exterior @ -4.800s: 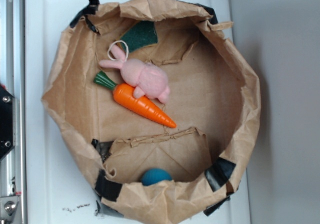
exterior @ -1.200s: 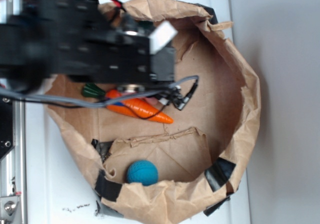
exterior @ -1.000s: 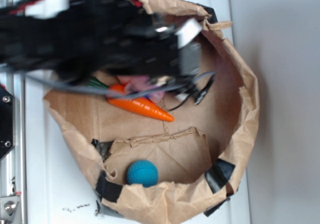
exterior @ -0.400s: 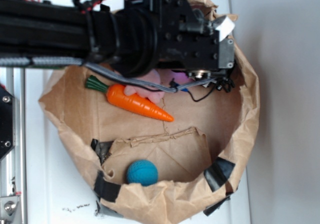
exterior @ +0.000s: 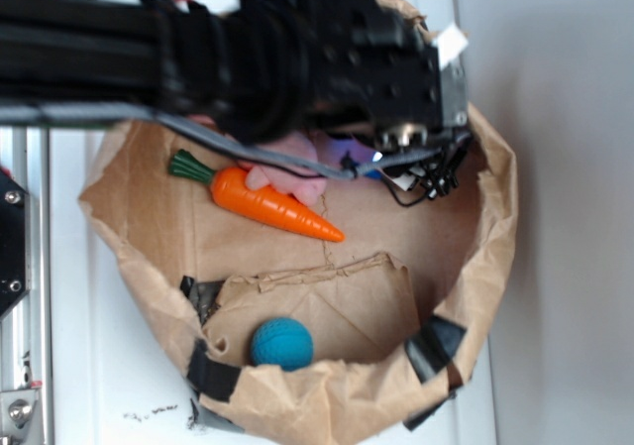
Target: Grab the pink bunny.
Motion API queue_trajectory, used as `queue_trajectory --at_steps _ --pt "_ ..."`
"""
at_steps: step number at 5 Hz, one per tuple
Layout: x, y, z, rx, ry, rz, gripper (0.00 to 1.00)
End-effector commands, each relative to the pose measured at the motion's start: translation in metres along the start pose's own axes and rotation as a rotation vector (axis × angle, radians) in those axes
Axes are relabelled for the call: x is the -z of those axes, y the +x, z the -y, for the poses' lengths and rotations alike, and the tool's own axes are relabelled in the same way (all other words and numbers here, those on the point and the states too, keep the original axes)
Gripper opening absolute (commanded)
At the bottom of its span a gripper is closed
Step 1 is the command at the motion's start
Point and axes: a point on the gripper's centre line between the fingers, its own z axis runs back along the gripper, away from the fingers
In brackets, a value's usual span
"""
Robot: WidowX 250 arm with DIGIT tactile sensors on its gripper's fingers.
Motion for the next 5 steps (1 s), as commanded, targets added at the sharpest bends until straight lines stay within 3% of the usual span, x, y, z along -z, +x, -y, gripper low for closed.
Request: queue_trajectory --at_steps 1,4,5 --pt "-0.049 0.014 -0.041 0.193 -0.096 0.083 1.0" --pt "-0.049 0.014 -0.041 0.193 -0.096 0.083 1.0" --pt "-0.038 0.01 -0.031 0.391 -0.146 0.084 1.0"
